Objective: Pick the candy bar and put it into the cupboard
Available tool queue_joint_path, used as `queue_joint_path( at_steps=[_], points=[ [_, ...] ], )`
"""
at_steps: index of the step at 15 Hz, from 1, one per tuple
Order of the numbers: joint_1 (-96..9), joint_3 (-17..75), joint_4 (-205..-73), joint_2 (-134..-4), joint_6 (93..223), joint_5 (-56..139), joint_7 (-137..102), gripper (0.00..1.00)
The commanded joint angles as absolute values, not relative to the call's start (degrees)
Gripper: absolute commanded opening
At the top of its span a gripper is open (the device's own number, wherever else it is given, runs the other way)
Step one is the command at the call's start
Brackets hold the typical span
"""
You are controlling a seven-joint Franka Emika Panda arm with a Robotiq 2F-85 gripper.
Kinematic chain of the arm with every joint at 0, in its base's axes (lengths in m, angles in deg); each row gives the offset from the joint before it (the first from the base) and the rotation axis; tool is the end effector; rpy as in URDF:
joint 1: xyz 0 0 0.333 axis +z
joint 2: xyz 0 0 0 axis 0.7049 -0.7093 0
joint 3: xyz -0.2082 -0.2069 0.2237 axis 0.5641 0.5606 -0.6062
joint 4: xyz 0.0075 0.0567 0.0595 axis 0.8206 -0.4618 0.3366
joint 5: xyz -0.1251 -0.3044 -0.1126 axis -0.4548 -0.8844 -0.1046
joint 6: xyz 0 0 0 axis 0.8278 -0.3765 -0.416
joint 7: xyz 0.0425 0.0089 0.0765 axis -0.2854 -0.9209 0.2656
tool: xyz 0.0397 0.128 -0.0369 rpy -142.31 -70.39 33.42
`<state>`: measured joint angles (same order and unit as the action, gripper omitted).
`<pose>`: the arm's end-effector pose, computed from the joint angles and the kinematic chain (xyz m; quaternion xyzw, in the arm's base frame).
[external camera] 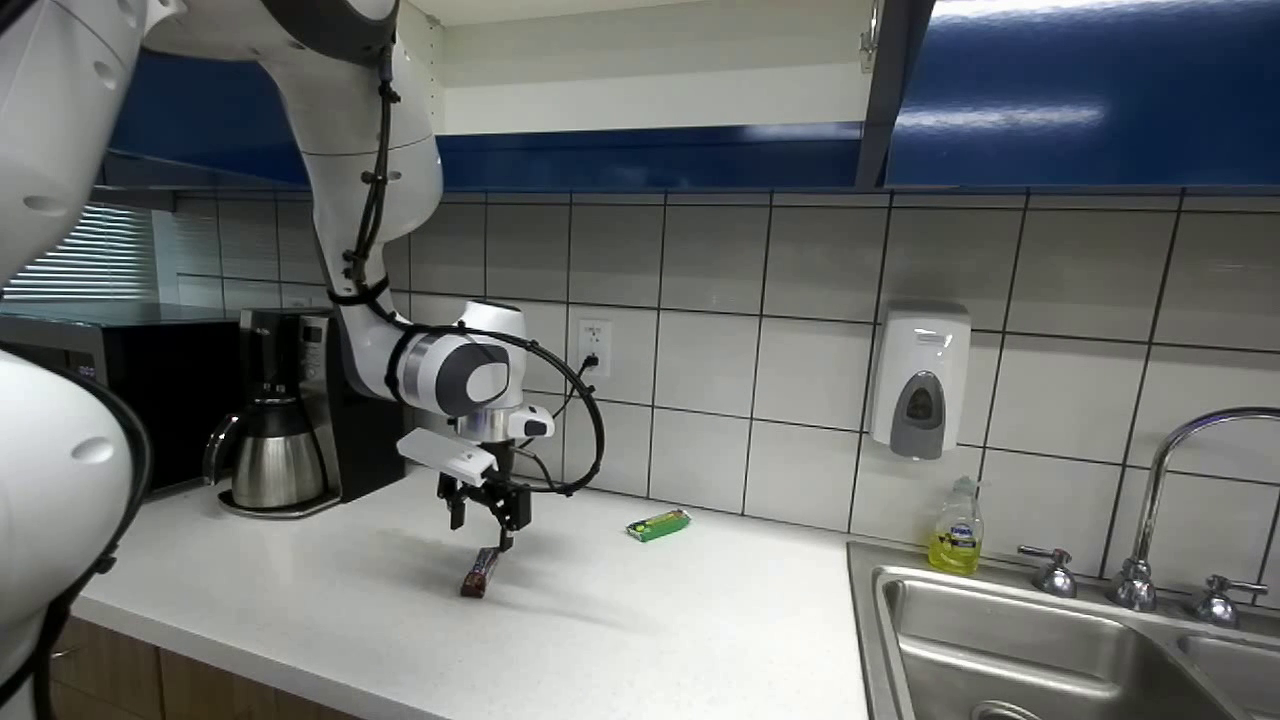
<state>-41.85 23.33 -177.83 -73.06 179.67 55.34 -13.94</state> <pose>0.5349 0.0390 0.2595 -0.9969 0.0510 -0.0351 0.0483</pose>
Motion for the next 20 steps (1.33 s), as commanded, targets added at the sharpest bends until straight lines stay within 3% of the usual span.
queue_joint_path(
  at_steps=[1,20],
  points=[
    [-42.01,23.48,-177.83,-73.03,179.84,53.12,-15.22,1.00],
    [-42.36,22.88,-171.03,-77.74,174.66,42.36,-5.52,1.00]
  ],
)
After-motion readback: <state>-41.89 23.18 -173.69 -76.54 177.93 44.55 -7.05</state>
